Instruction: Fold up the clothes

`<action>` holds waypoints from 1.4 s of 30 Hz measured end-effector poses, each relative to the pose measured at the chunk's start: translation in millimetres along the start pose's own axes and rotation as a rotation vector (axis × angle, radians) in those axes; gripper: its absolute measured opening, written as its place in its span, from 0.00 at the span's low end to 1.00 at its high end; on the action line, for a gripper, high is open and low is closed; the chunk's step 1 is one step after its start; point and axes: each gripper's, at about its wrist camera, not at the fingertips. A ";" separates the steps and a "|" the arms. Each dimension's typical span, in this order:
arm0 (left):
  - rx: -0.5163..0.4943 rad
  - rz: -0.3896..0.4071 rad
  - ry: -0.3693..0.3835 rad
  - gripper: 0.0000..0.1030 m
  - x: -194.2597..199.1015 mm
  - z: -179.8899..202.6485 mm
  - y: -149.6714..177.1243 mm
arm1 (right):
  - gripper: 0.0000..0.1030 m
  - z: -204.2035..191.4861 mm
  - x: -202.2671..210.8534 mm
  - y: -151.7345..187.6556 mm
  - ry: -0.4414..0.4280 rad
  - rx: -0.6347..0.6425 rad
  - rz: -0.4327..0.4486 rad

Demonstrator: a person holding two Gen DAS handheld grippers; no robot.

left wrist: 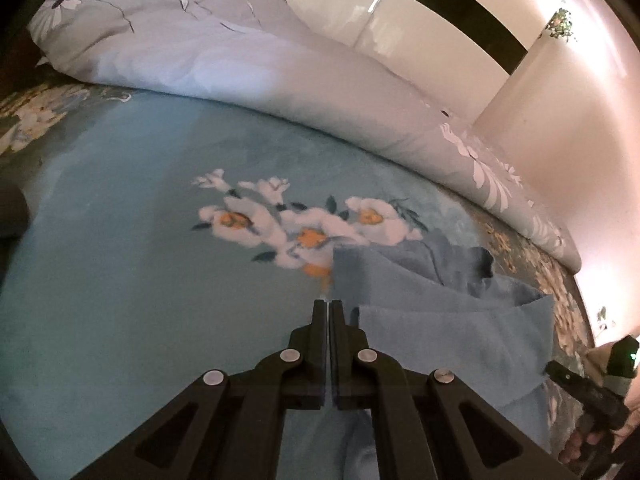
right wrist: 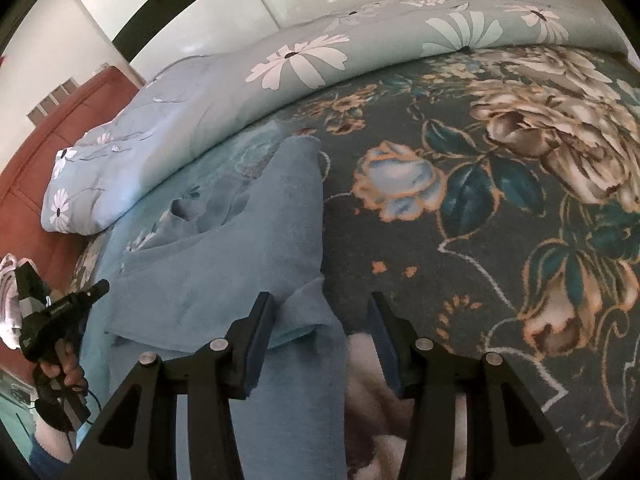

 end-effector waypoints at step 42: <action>0.055 -0.270 0.191 0.76 134.5 56.8 238.3 | 0.49 79.3 96.4 208.6 -0.458 -0.186 -0.179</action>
Point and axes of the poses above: each gripper's, at about its wrist camera, not at the fingertips, and x roughly against the way its jaws point, z to its right, y to its underside, and after that the axes turned 15 degrees about y, right-handed
